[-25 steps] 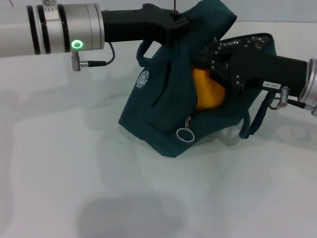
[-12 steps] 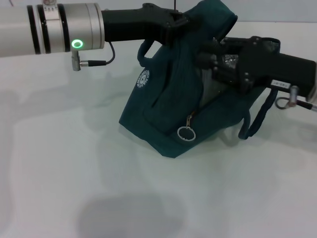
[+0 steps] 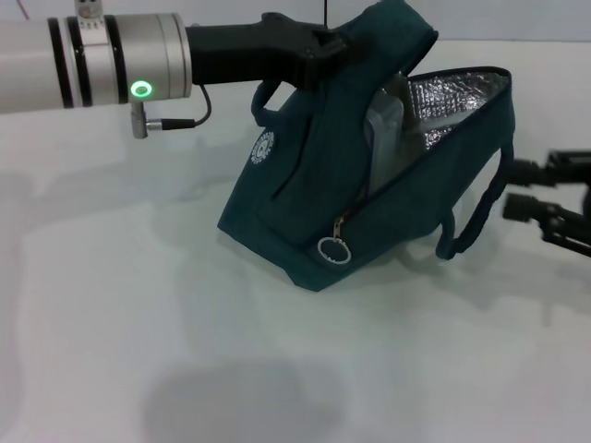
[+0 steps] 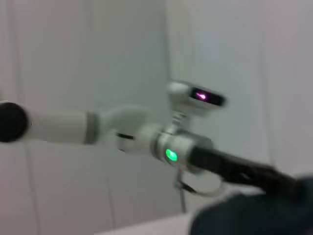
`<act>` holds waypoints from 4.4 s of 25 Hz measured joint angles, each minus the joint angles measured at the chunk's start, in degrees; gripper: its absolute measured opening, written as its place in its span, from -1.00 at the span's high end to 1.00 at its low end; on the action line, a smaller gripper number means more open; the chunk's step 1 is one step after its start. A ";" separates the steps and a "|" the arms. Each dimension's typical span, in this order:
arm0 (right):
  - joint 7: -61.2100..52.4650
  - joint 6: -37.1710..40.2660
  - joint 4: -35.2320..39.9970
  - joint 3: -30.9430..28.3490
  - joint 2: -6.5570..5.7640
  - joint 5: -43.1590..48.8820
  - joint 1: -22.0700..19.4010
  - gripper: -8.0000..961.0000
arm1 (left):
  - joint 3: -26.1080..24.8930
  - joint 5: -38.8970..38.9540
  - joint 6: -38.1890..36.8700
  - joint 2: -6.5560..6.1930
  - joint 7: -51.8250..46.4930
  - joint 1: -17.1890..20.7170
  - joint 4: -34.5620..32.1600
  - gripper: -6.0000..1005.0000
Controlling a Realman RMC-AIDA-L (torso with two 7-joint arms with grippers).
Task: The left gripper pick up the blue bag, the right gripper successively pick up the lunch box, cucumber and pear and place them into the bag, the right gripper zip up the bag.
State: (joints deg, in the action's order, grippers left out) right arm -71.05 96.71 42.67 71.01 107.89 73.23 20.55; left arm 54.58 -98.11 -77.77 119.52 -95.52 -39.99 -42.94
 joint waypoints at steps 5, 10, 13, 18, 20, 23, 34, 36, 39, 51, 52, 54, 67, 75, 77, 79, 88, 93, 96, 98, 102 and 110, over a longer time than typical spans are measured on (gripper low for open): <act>-1.07 -2.48 -1.88 -4.16 1.67 7.86 -0.77 0.32 | 0.08 0.03 -0.02 0.00 0.43 -0.49 0.51 0.81; -1.81 -12.41 -1.92 -4.26 5.98 15.09 0.83 0.32 | 0.09 0.04 0.00 0.02 0.43 -0.94 0.77 0.81; -3.49 -15.65 -2.05 -3.42 7.42 19.16 2.98 0.32 | 0.09 0.04 0.06 0.08 0.43 -1.22 0.89 0.81; -4.19 -17.90 -2.81 -0.16 7.81 19.66 5.10 0.31 | 0.09 0.08 0.09 0.10 0.43 -1.21 0.92 0.81; -4.19 -18.13 -2.97 0.70 7.91 19.59 5.58 0.33 | 0.09 0.10 0.09 0.10 0.43 -1.12 0.93 0.81; -4.18 -17.97 -3.15 1.09 7.95 19.47 6.09 0.38 | 0.09 0.12 0.09 0.09 0.43 -1.09 0.93 0.80; 5.79 -20.44 -6.03 0.51 7.95 9.32 4.85 0.84 | -0.13 0.37 1.88 0.10 1.71 -0.33 1.28 0.80; 8.67 -20.10 -6.32 0.47 7.95 6.10 4.03 0.84 | -0.16 1.72 2.56 0.13 3.39 0.09 2.52 0.80; 14.45 -17.69 -6.39 0.51 7.93 -0.19 2.33 0.84 | -0.29 6.12 3.10 0.06 8.15 1.09 5.96 0.80; 8.05 -16.33 -6.23 -1.81 5.27 -5.35 7.28 0.84 | -0.26 24.76 -2.38 0.00 26.81 13.23 12.83 0.80; 7.84 -16.36 -6.65 -1.82 5.17 -5.36 7.94 0.84 | -0.27 25.53 -3.45 0.02 28.56 13.92 13.77 0.80; 7.72 -16.38 -7.49 -1.75 5.10 -5.35 8.91 0.84 | -0.24 26.67 -5.30 0.09 32.30 14.85 16.34 0.80; 7.17 -14.45 -8.49 -1.22 7.29 -2.42 9.37 0.85 | 0.17 28.65 -14.34 0.26 49.55 19.40 23.49 0.60; 7.22 -13.62 -8.57 -0.48 7.43 -2.28 9.42 0.84 | 0.18 29.61 -13.98 0.34 51.32 18.28 26.04 0.49; 7.34 -13.43 -8.55 0.41 7.29 -1.87 9.26 0.84 | 0.79 29.23 -13.99 0.23 51.17 18.25 25.81 0.46; 7.38 -13.36 -8.36 0.82 7.18 -1.09 8.92 0.84 | 1.34 29.21 -14.00 0.18 51.10 18.20 25.74 0.45; 7.69 -12.14 -7.87 0.46 7.00 -0.72 6.16 0.27 | 1.34 31.76 -13.93 0.38 51.78 17.29 27.02 0.11; 7.71 -9.62 -7.69 -1.24 6.24 -0.38 4.07 0.09 | 1.48 31.77 -13.89 0.37 52.12 16.23 27.60 -0.04; 7.55 -9.03 -6.69 -1.36 5.56 1.25 3.36 0.07 | 1.50 31.76 -13.89 0.36 52.22 15.72 27.65 -0.06; 7.50 -8.69 -5.48 -1.35 5.42 2.88 3.00 0.05 | 1.50 31.76 -13.86 0.35 52.25 15.45 27.65 -0.06; 7.68 -8.15 -3.58 -1.58 5.38 5.60 2.77 0.01 | 1.50 31.73 -13.55 0.35 52.27 15.18 27.65 -0.06; 11.55 -6.03 -1.26 -7.63 7.22 4.77 -0.12 -0.07 | 1.50 31.68 -13.43 0.36 52.33 15.12 27.64 -0.06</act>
State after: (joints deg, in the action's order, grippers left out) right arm -59.50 90.68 41.41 63.38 115.12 77.99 20.43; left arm 56.08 -66.43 -91.21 119.88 -43.20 -24.87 -15.29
